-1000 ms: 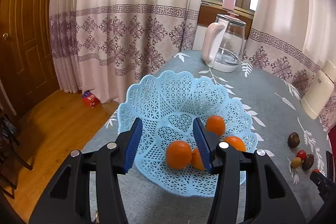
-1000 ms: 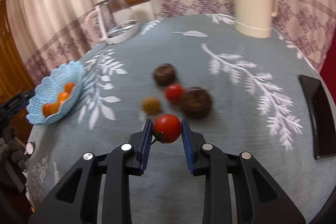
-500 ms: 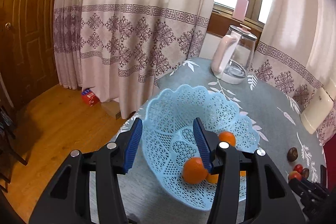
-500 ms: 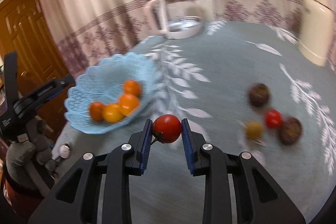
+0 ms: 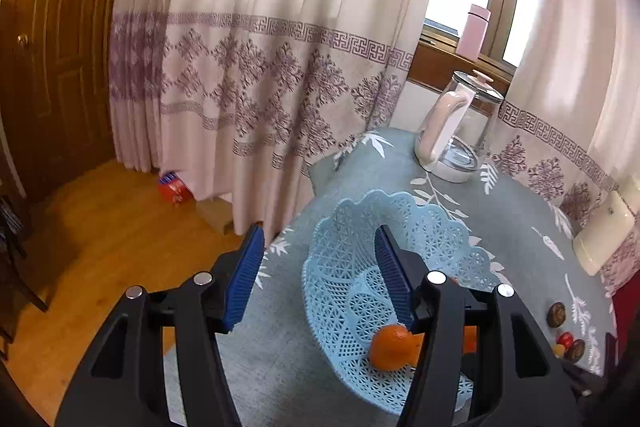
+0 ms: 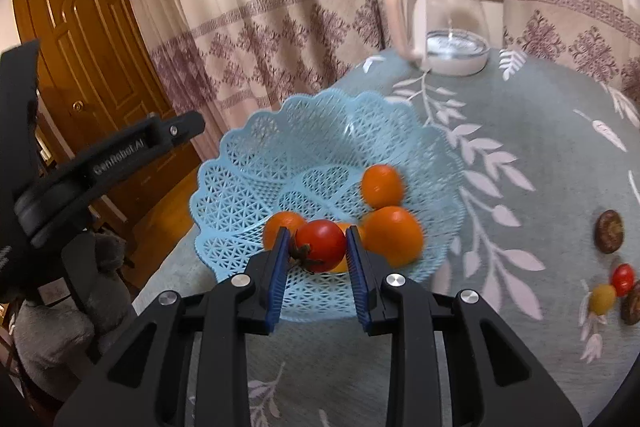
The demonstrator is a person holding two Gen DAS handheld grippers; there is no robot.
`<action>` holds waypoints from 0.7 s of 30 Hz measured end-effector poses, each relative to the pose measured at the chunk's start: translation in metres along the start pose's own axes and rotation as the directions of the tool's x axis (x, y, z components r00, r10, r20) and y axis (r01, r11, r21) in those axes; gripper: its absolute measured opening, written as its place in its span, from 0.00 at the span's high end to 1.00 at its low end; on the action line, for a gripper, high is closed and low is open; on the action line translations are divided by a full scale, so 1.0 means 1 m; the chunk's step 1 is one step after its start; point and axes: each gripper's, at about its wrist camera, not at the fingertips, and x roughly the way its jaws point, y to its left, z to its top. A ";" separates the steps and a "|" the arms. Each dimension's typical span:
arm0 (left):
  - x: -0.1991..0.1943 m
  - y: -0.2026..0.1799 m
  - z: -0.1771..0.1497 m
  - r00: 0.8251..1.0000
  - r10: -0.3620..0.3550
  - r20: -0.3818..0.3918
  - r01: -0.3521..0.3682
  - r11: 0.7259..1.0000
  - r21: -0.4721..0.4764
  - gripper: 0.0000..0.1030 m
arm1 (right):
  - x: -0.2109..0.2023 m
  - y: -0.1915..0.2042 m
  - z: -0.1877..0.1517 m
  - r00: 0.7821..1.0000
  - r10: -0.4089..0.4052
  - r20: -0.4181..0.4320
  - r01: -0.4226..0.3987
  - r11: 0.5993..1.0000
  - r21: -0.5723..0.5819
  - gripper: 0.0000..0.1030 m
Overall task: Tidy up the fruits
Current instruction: 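Carry the cherry tomato in the right tool over the blue basket, then open the right tool to drop the tomato into the basket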
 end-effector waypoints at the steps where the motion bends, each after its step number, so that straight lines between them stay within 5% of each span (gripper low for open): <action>1: 0.001 0.001 0.000 1.000 -0.006 -0.004 0.006 1.000 -0.001 0.42 | 0.003 0.002 -0.001 1.000 0.001 -0.007 -0.001 1.000 0.001 0.72; 21: 0.008 0.031 0.012 1.000 -0.026 -0.008 0.025 0.997 -0.075 0.42 | 0.014 0.004 -0.015 0.998 -0.034 -0.048 0.037 0.998 0.056 0.69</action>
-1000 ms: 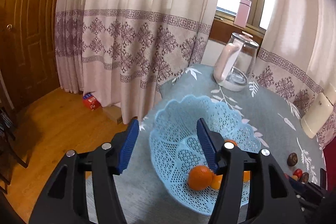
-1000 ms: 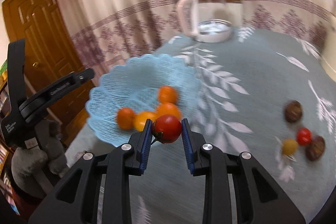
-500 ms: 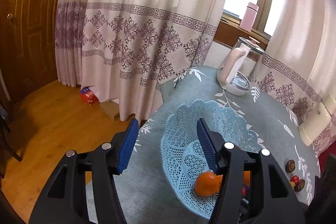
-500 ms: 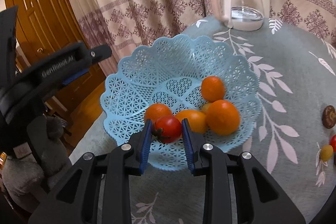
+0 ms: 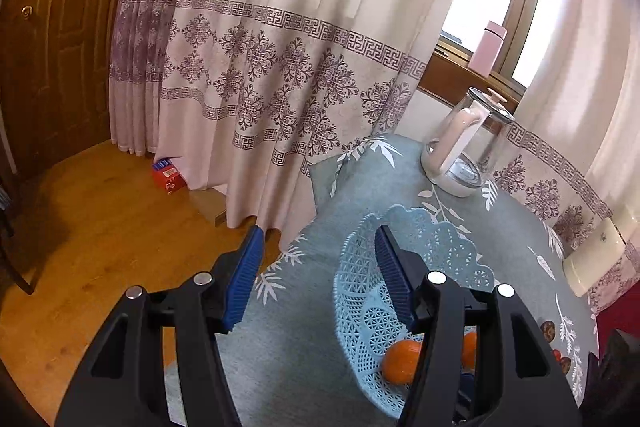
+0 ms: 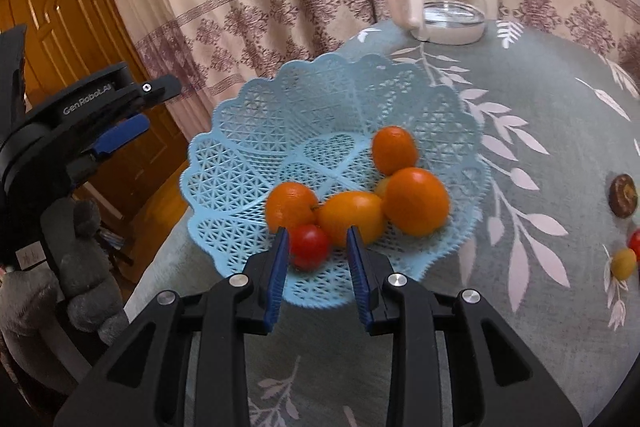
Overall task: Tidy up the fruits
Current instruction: 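Open the right tool to drop the tomato into the basket, then move both tools back from the basket toward the remaining fruit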
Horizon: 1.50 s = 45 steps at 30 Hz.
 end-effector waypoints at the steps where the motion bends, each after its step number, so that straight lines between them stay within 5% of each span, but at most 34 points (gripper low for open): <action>1: -0.001 -0.002 0.001 1.000 -0.002 0.001 0.002 1.000 0.004 0.42 | -0.003 -0.003 -0.001 1.000 -0.008 0.008 0.008 1.000 0.008 0.64; 15: -0.022 -0.026 -0.002 0.996 -0.044 0.073 0.040 0.998 0.052 0.08 | -0.032 -0.024 -0.008 0.996 -0.055 0.074 0.052 0.998 0.044 0.59; 18: -0.025 -0.033 -0.003 0.994 -0.060 0.086 0.054 0.996 0.066 0.04 | -0.038 -0.035 -0.012 0.994 -0.078 0.083 0.072 0.995 0.066 0.50; 29: -0.038 -0.058 -0.010 0.990 -0.080 0.115 0.064 0.988 0.138 0.03 | -0.060 -0.085 -0.026 0.981 -0.162 0.103 0.145 0.978 0.153 0.50; 45: -0.058 -0.120 -0.042 0.971 -0.231 0.069 0.203 0.937 0.284 0.03 | -0.094 -0.167 -0.049 0.944 -0.309 0.118 0.259 0.912 0.317 0.42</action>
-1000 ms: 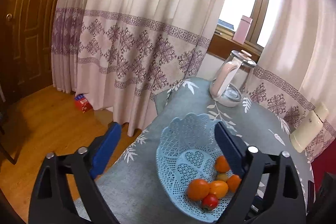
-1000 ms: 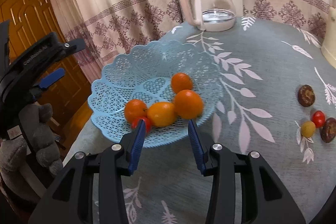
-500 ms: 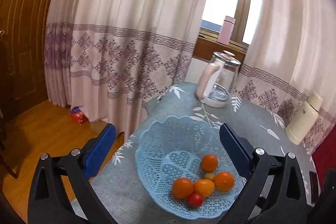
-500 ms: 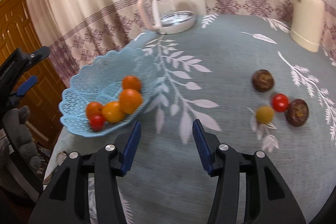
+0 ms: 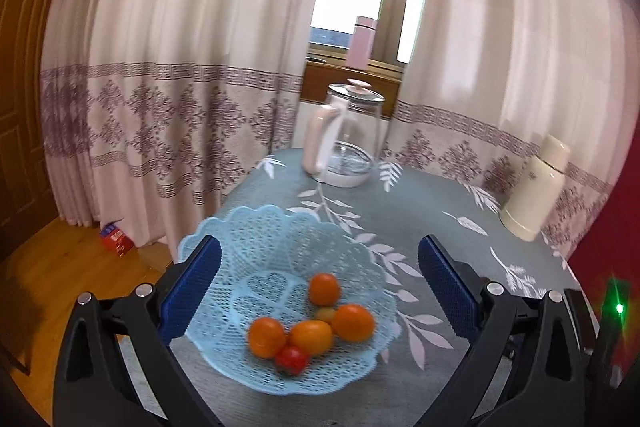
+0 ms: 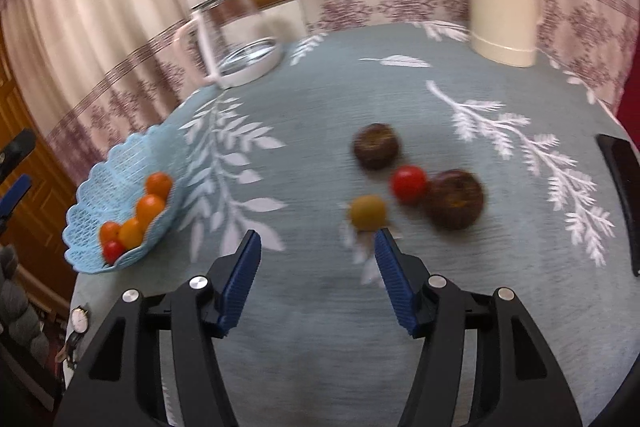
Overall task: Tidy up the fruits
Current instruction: 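Move both tools back from the basket toward the remaining fruit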
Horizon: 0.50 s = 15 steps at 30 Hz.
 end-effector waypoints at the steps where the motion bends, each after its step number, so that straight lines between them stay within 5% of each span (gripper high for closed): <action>1: 0.000 -0.004 -0.002 1.000 -0.008 -0.003 0.008 1.000 0.013 0.03 | -0.001 -0.007 0.001 1.000 -0.011 0.004 0.011 1.000 0.015 0.42; 15: 0.009 -0.050 -0.022 0.995 -0.072 -0.068 0.078 0.994 0.082 0.03 | 0.003 -0.061 0.008 0.994 -0.107 0.010 0.105 0.989 0.101 0.42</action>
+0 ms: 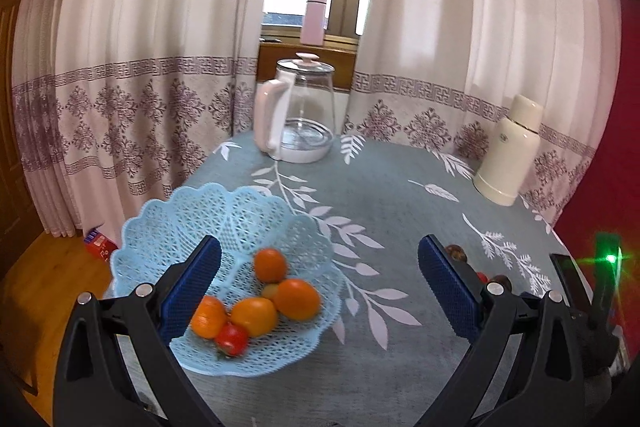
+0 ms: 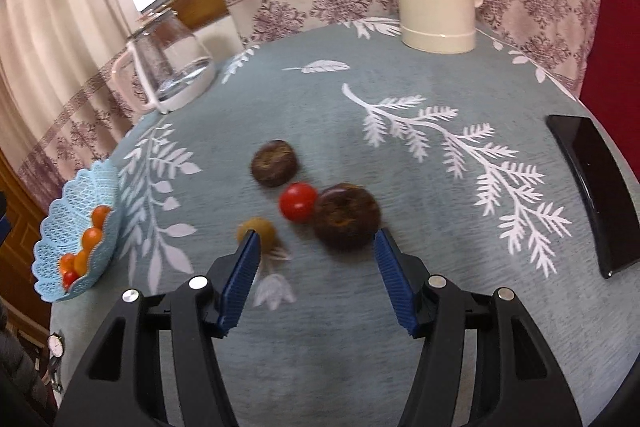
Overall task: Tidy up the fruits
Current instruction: 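Move both tools back from the basket toward the remaining fruit, then close the right tool on the dark brown round fruit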
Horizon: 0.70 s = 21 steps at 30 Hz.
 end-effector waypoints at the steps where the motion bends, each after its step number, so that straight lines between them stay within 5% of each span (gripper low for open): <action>1: 0.001 -0.002 0.000 1.000 -0.003 -0.004 0.004 1.000 0.006 0.03 | 0.003 -0.004 0.001 1.000 -0.012 -0.004 0.012 1.000 0.002 0.42; 21: 0.024 -0.047 -0.011 0.997 -0.014 -0.070 0.022 0.993 0.115 0.03 | 0.038 -0.009 0.018 0.998 -0.009 -0.070 0.005 0.998 -0.062 0.42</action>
